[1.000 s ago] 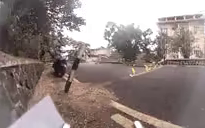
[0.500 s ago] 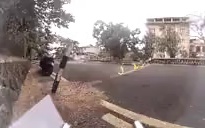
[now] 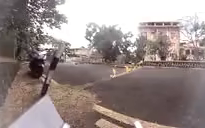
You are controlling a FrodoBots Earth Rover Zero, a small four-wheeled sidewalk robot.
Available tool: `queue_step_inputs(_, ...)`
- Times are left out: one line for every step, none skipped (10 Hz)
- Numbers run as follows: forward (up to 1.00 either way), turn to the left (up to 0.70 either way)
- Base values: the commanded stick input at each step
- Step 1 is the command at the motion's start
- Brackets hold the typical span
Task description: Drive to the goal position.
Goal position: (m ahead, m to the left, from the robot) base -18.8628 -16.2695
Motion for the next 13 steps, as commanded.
queue_step_inputs(0.70, -0.33)
queue_step_inputs(0.70, -0.33)
queue_step_inputs(0.70, -0.33)
queue_step_inputs(0.70, -0.33)
queue_step_inputs(0.70, -0.33)
queue_step_inputs(0.70, -0.33)
queue_step_inputs(0.70, -0.33)
queue_step_inputs(0.49, -0.39)
queue_step_inputs(0.23, -0.54)
queue_step_inputs(0.00, -0.67)
queue_step_inputs(0.00, -0.67)
queue_step_inputs(0.00, -0.67)
queue_step_inputs(0.00, -0.67)
